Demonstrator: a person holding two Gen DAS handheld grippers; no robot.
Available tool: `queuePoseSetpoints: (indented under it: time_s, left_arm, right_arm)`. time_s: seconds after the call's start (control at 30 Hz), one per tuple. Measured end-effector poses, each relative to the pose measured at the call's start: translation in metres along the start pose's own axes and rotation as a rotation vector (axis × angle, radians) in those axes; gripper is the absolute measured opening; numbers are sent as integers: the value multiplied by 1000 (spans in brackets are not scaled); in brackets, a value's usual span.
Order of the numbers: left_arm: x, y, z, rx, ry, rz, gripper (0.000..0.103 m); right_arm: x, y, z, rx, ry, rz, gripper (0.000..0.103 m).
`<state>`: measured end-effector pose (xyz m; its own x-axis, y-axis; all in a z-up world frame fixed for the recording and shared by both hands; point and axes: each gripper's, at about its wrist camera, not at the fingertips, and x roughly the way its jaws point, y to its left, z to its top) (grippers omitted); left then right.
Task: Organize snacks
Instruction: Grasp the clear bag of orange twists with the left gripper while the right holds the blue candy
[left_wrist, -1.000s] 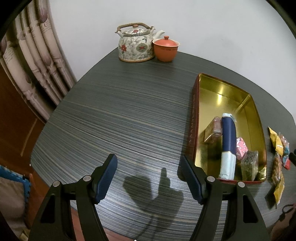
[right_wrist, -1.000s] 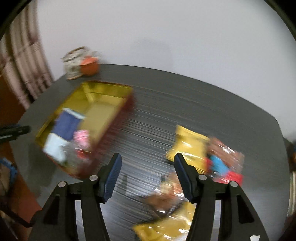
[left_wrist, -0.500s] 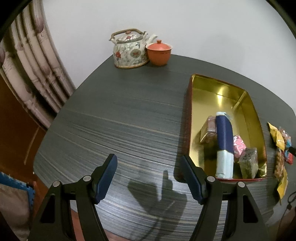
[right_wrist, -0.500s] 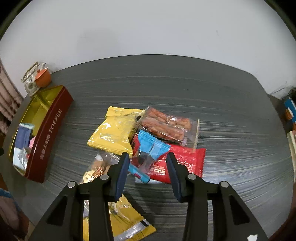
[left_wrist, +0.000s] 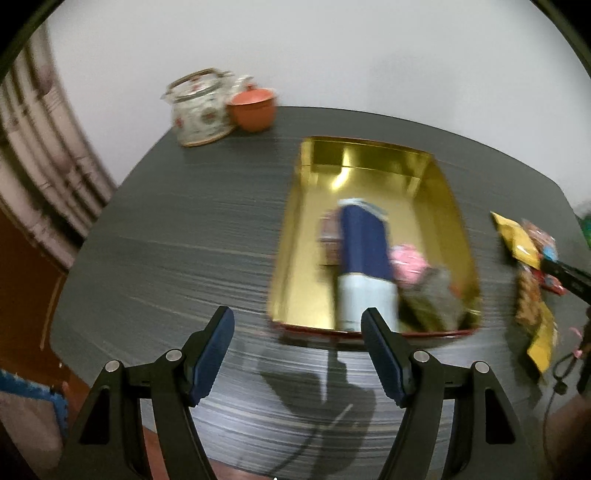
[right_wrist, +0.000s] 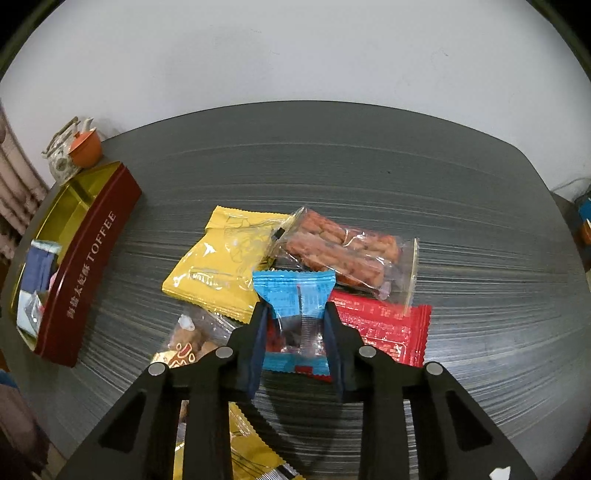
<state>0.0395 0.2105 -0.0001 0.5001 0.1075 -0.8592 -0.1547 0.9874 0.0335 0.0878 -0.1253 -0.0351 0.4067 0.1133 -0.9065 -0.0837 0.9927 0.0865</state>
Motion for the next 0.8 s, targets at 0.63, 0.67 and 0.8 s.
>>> queuePoseSetpoints:
  time_s: [0.63, 0.67, 0.8]
  left_arm:
    - [26, -196, 19, 311, 87, -285, 72]
    - [29, -205, 20, 318, 97, -301, 72]
    - [42, -233, 20, 325, 142, -337, 72]
  right_arm:
    - [-56, -41, -48, 63, -10, -33, 25]
    - [-59, -42, -51, 73, -12, -29, 25]
    - [-64, -46, -55, 74, -23, -28, 25]
